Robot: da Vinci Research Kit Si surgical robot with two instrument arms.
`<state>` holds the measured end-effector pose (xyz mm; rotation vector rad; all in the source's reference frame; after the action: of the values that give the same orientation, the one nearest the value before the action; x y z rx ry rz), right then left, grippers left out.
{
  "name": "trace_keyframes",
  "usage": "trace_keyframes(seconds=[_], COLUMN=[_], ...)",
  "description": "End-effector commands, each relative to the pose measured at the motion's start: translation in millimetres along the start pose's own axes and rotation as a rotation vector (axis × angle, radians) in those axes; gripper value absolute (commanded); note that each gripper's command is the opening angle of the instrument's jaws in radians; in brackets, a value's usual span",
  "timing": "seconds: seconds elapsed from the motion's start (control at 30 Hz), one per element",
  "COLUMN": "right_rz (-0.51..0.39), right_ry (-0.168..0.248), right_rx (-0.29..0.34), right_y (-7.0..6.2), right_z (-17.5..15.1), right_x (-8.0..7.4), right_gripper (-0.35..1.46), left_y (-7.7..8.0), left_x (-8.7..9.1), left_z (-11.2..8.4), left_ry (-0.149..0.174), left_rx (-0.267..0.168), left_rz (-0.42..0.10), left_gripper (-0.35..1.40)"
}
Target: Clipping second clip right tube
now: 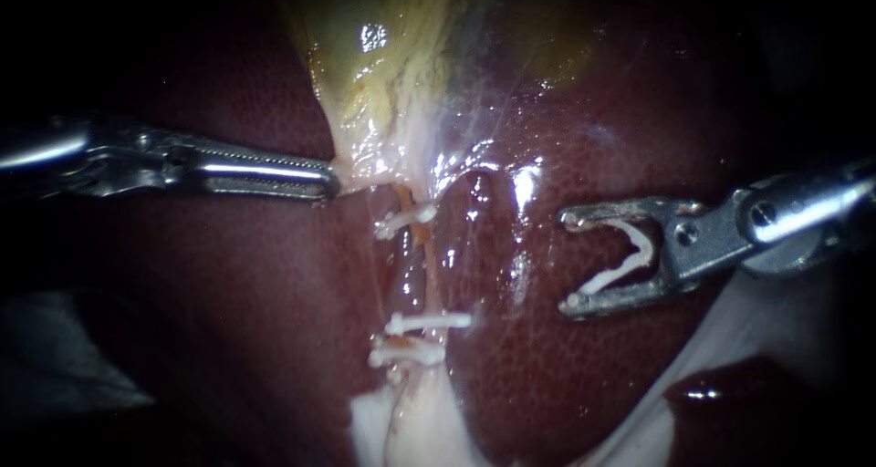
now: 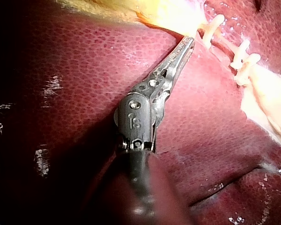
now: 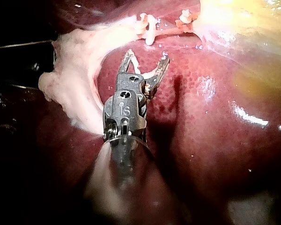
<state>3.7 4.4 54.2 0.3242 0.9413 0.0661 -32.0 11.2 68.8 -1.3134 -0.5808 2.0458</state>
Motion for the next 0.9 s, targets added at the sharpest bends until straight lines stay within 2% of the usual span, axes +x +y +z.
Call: trace_keyframes(seconds=[0.03,0.1,0.23,0.37,0.47,0.6,0.77,0.9], right_rz=[0.0,0.0,0.0,0.001,0.003,0.0,0.081,0.144], right_ry=[0.0,0.0,0.0,0.0,-0.001,-0.003,-0.002,0.0], right_rx=[0.0,0.0,0.0,-0.001,-0.004,-0.011,-0.011,0.002], right_y=[0.0,-0.1,-0.2,-0.1,0.0,0.3,0.9,1.2], right_z=[0.0,0.0,0.0,0.1,0.6,2.0,4.6,7.0], right_x=[0.0,0.1,0.2,0.3,0.6,1.2,1.9,1.6], right_gripper=[0.5,0.5,0.5,0.5,0.5,0.5,0.5,0.5], left_y=[0.2,0.6,1.7,2.5,3.0,3.2,3.2,3.2], left_x=[0.1,0.6,2.7,5.3,6.7,6.8,6.7,6.7], left_z=[-0.2,-0.8,-3.5,-6.8,-8.3,-8.4,-8.1,-8.1], left_ry=[0.0,-0.001,-0.001,0.037,0.056,0.059,0.06,0.06], left_rx=[-0.001,-0.004,-0.007,0.003,0.009,0.01,0.012,0.012], left_rz=[-0.002,-0.004,-0.01,0.014,0.028,0.033,0.034,0.033], left_gripper=[-0.35,-0.35,-0.35,-0.35,-0.35,-0.35,-0.35,-0.35])
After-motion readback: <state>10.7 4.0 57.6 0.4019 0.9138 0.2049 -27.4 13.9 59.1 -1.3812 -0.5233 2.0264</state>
